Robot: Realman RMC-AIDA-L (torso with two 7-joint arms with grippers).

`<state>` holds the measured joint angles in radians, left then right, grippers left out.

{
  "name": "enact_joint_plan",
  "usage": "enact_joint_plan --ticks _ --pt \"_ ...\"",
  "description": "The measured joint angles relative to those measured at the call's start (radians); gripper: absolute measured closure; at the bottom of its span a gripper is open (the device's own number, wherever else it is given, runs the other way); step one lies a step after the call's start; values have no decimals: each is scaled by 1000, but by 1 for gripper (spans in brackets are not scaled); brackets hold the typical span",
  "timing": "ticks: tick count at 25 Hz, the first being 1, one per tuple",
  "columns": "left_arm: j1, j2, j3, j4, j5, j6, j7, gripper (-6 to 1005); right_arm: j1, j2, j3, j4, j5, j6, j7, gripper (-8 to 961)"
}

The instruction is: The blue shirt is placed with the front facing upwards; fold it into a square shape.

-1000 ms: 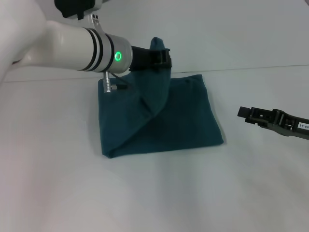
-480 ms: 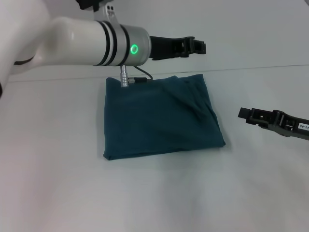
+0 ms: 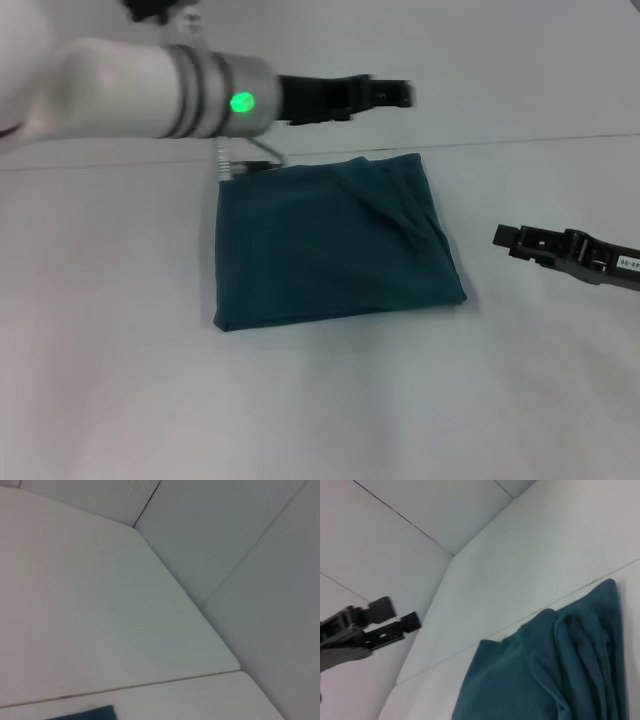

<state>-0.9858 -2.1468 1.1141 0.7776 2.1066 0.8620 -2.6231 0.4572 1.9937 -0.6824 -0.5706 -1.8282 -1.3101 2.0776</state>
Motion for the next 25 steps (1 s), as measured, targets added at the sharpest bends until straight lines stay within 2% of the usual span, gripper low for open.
enact_joint_plan --ticks 2,7,9,14,15,18,19,20,21,23,25 --pt "45 16 -39 36 1 48 -4 152 0 -5 5 0 -18 1 4 417" --pt "171 71 -166 82 -5 224 2 117 0 -10 7 0 -25 3 5 416" --pt "222 84 -209 104 -5 285 12 104 0 -15 7 0 -26 3 5 416" --pt "335 78 -338 190 0 424 111 76 13 -28 -1 -4 -43 3 31 416" --pt "360 77 -368 197 8 471 147 76 27 -37 -1 -10 -74 3 57 416" --pt "383 77 -384 197 24 500 166 76 52 -51 -1 -11 -130 1 96 416" --pt "396 75 -388 197 32 509 171 76 88 -70 -1 -12 -190 1 136 416" --pt "406 72 -390 199 37 510 174 76 110 -80 -2 -13 -221 1 155 416" --pt "419 67 -392 202 41 513 179 76 110 -80 -2 -13 -221 1 155 416" --pt "442 57 -397 210 44 515 189 76 159 -101 -2 -21 -273 1 188 416" --pt "462 49 -402 216 44 520 199 76 207 -113 -2 -46 -323 2 221 416"
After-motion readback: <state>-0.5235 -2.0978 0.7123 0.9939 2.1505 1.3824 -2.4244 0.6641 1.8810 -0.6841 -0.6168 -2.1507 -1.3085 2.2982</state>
